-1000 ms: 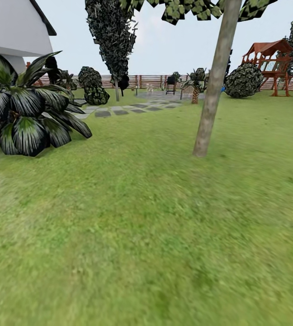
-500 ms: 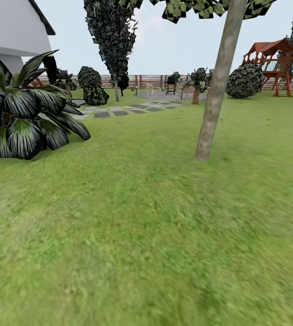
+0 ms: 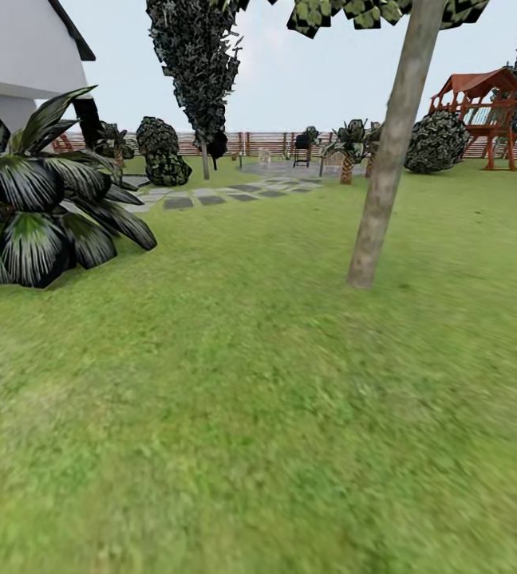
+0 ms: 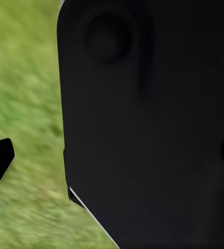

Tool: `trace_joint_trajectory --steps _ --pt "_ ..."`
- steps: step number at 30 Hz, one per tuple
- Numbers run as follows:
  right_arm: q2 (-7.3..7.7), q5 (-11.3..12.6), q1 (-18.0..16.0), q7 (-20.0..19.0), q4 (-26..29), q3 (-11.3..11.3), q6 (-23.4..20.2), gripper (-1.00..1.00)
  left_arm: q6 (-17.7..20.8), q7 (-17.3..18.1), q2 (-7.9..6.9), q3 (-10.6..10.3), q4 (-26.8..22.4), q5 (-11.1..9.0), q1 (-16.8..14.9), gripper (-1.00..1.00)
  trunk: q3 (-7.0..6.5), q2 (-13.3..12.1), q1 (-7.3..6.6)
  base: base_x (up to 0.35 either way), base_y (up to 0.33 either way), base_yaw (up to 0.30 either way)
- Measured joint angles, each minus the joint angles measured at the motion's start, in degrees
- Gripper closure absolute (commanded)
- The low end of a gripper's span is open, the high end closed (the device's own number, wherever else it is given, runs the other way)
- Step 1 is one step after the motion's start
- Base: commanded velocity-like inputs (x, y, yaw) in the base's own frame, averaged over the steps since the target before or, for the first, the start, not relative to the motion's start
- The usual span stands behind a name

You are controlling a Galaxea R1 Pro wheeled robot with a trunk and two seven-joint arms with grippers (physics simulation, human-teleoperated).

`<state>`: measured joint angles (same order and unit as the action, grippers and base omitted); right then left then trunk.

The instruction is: Take the three Easter eggs out of the wicker basket on the lawn in the garden, then place them on the lawn next to a single tree (choose any tree) so that all three eggs are next to the same tree and none are left in the basket.

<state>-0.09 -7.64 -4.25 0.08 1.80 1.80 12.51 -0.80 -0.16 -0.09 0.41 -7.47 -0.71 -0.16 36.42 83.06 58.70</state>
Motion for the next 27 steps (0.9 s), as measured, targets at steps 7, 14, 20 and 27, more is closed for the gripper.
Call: trace_joint_trajectory --steps 7,14,20,27 --pt "0.04 0.02 0.02 0.0 0.0 0.0 -0.08 -1.0 0.0 0.0 0.0 0.0 0.0 0.0 -0.02 -1.0 0.0 0.0 0.0 0.339 0.0 0.0" --pt "0.08 0.03 0.01 0.01 0.0 0.0 -0.09 -1.0 0.0 0.0 0.0 0.0 0.0 0.0 0.0 -1.0 0.0 0.0 0.0 0.339 0.0 0.0" --pt "0.02 0.03 0.01 0.02 -0.09 0.03 -0.29 -1.0 0.0 0.0 0.0 0.0 0.0 0.0 0.0 -1.0 0.0 0.0 0.0 0.339 0.0 0.0" --pt "0.06 0.03 0.03 0.02 -0.15 0.08 -0.52 -1.0 0.0 0.0 0.0 0.0 0.0 0.0 -0.01 -1.0 0.0 0.0 0.0 0.339 0.0 0.0"
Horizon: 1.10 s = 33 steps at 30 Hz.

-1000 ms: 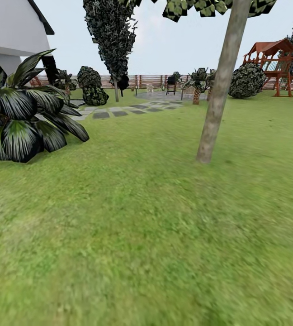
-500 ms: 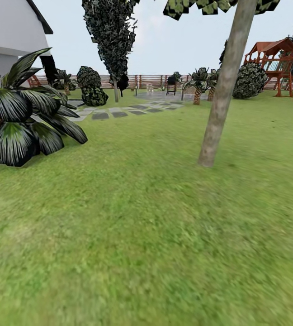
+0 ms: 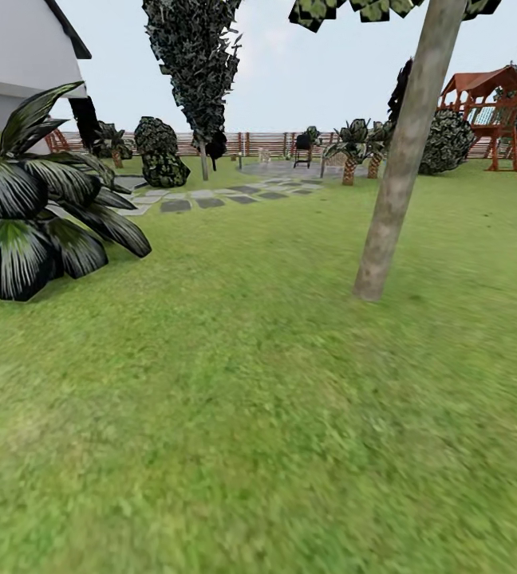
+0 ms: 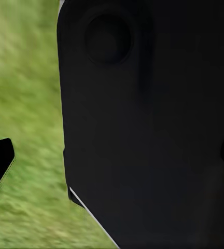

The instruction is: Take the three Easter eggs out of the wicker basket on the lawn in the garden, then place them on the lawn next to a single tree (choose any tree) so that all three eggs are next to the same tree and none are left in the basket.

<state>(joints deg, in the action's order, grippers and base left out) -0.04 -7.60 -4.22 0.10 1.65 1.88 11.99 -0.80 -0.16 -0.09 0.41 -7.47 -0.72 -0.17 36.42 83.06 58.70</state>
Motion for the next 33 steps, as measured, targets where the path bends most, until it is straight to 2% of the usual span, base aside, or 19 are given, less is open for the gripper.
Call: trace_joint_trajectory --steps 33 --pt "-0.06 -0.19 0.0 0.0 0.06 0.0 0.4 -1.0 0.0 0.0 0.0 0.0 0.0 0.0 0.01 -1.0 0.0 0.0 0.0 0.339 0.0 0.0"
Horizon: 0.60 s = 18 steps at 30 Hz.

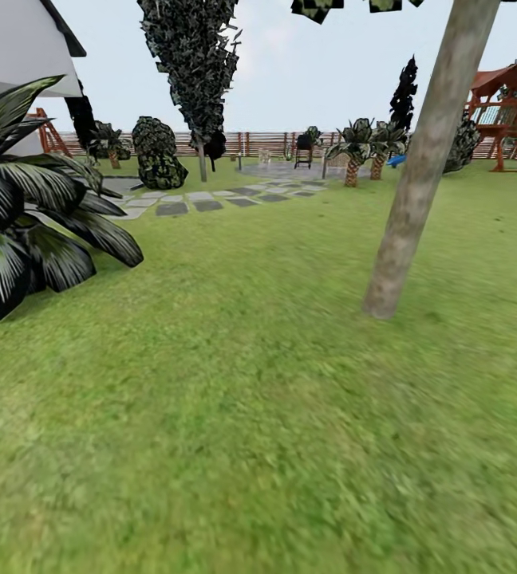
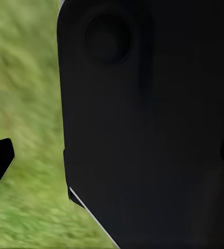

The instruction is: Take the three Easter eggs out of the wicker basket on the lawn in the garden, then place them on the lawn next to a single tree (choose any tree) so that all three eggs are next to the same tree and none are left in the basket.

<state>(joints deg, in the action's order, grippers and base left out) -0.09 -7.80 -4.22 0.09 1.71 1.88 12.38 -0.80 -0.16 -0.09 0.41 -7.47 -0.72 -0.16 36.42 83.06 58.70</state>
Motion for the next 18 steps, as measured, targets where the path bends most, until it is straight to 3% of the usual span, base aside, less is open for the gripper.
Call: trace_joint_trajectory --steps 18 --pt "0.0 0.0 -0.02 -0.01 0.0 0.0 0.01 -1.0 0.0 0.0 0.02 -0.08 0.0 0.0 0.0 -1.0 0.0 0.0 0.0 0.339 0.0 0.0"
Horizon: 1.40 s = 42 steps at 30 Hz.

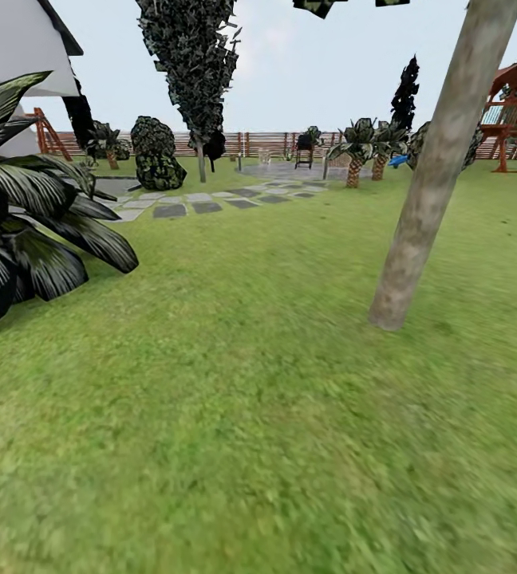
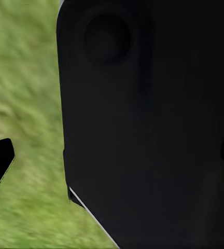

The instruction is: Take the three Easter eggs out of the wicker basket on the lawn in the garden, then place them on the lawn next to a single tree (choose any tree) so that all three eggs are next to the same tree and none are left in the basket.

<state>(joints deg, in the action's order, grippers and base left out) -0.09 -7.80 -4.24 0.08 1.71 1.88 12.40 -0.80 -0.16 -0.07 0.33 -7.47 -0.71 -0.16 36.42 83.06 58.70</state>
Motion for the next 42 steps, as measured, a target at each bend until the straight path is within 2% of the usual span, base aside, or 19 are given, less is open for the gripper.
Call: trace_joint_trajectory --steps 42 --pt "0.06 0.18 0.01 0.0 0.0 -0.08 -0.24 -1.0 0.0 0.0 0.05 0.0 0.0 0.0 0.0 -1.0 0.0 0.0 0.0 0.339 0.0 0.0"
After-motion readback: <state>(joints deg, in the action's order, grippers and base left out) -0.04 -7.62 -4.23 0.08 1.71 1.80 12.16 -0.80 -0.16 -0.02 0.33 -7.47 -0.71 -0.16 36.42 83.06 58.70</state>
